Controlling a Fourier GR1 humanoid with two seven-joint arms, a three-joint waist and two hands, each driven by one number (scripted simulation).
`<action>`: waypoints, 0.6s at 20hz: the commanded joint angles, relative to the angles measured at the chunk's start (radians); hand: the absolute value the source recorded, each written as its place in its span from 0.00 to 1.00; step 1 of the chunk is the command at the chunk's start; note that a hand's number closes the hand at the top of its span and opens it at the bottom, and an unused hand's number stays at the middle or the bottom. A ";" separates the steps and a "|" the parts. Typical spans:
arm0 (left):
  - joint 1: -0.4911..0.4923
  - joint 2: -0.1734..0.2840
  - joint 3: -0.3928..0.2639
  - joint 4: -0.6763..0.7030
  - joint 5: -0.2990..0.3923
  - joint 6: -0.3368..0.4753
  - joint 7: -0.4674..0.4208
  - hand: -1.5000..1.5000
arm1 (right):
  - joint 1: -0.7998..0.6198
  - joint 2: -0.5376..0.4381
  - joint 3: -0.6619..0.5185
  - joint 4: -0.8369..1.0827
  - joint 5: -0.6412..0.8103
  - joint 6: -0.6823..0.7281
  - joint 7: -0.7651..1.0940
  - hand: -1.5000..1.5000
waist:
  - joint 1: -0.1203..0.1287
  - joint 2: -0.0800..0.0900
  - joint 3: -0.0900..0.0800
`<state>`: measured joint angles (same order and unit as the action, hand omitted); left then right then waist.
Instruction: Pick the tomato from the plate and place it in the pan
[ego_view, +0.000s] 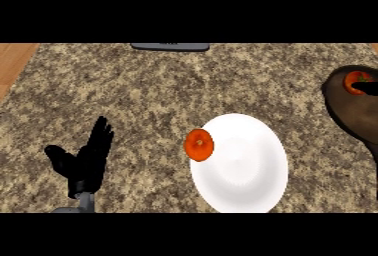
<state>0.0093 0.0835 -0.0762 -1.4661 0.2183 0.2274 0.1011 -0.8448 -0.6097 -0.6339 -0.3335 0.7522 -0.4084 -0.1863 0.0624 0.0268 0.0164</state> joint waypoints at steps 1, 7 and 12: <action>0.014 -0.011 -0.001 0.051 0.007 -0.007 0.006 0.50 | -0.014 0.001 -0.139 0.002 -0.168 0.077 -0.145 0.00 | -0.017 0.004 -0.006; 0.007 0.007 0.015 0.019 0.005 0.015 0.053 0.50 | 0.037 -0.077 -0.276 0.057 -0.333 0.313 -0.263 0.00 | -0.035 -0.006 -0.009; 0.099 -0.005 0.004 -0.002 0.006 -0.001 0.011 0.50 | 0.135 -0.161 -0.320 0.090 -0.408 0.585 -0.357 0.00 | -0.044 -0.017 -0.011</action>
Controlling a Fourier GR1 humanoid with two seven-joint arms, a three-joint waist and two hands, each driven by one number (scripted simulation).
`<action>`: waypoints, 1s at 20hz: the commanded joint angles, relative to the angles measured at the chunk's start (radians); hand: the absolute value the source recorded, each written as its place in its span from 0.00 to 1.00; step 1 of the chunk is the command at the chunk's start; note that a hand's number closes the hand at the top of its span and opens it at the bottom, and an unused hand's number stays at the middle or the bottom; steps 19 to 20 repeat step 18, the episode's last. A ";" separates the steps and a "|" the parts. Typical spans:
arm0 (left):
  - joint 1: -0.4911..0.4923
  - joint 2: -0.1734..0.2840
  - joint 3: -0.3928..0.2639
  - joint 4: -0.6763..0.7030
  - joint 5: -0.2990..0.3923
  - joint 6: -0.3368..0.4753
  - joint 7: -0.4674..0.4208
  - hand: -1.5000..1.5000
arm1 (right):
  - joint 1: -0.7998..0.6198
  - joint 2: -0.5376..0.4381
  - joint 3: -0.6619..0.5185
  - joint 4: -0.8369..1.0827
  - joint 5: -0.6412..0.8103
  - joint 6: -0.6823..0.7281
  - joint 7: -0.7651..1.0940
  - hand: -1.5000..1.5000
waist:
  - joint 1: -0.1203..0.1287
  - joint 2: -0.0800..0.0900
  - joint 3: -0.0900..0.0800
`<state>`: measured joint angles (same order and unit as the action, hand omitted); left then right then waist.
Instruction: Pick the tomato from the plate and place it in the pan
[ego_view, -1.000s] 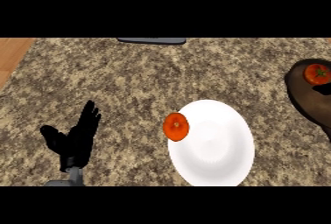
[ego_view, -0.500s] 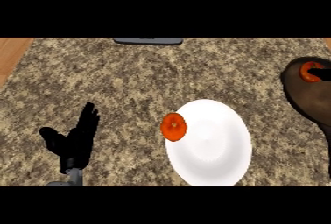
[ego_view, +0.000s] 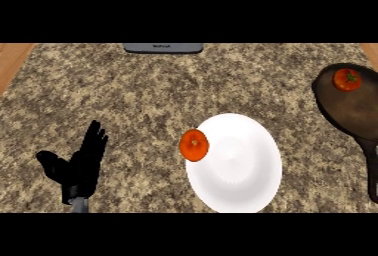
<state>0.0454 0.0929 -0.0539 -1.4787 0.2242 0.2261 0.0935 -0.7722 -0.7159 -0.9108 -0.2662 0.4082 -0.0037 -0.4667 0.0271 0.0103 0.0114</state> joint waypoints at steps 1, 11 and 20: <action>0.002 -0.009 -0.013 0.022 -0.007 0.019 0.062 0.50 | 0.064 -0.035 -0.030 0.018 -0.066 0.196 -0.088 0.00 | -0.017 -0.003 -0.008; 0.003 -0.033 0.001 0.055 -0.033 0.035 0.022 0.50 | 0.187 0.019 0.040 -0.111 -0.142 0.299 -0.079 0.00 | -0.037 -0.015 -0.013; 0.008 -0.043 0.001 0.078 -0.032 0.017 0.013 0.50 | 0.288 0.039 0.054 -0.279 -0.211 0.303 0.015 0.00 | -0.044 -0.016 -0.013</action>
